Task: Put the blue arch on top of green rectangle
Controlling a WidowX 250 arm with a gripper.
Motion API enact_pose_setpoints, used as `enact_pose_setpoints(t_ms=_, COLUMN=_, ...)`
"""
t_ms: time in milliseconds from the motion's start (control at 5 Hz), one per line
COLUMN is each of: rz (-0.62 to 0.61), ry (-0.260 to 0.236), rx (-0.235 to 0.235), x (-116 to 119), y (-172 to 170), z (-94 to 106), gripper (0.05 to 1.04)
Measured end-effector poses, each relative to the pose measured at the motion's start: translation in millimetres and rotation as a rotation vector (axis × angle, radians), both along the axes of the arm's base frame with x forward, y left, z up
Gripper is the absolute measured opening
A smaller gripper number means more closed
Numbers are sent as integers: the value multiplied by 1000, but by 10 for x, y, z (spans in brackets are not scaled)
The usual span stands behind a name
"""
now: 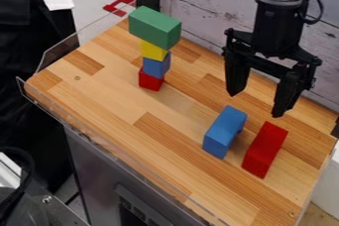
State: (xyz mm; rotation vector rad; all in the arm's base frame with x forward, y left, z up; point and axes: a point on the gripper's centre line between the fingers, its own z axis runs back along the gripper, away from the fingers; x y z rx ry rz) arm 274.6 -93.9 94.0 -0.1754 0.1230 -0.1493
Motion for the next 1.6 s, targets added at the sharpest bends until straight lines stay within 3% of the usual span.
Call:
enact_pose_setpoints(t_ms=200, rz=3, ry=32, rx=7, x=-42, y=3, z=-93, gripper=1000)
enact_pose_setpoints(t_ms=600, rz=143, ry=34, rx=44, x=-91, y=118, z=-276, gripper=1000)
enact_pose_setpoints(t_ms=1000, rz=205, ry=44, rx=177, x=-89, y=221, z=-343, gripper=1000)
enact_pose_setpoints(t_ms=1200, rz=195, ry=71, rx=209, x=-64, y=203, z=-408, gripper=1000)
enact_pose_setpoints(t_ms=1600, rz=205, ry=78, rx=174, x=-97, y=157, z=-464, gripper=1000)
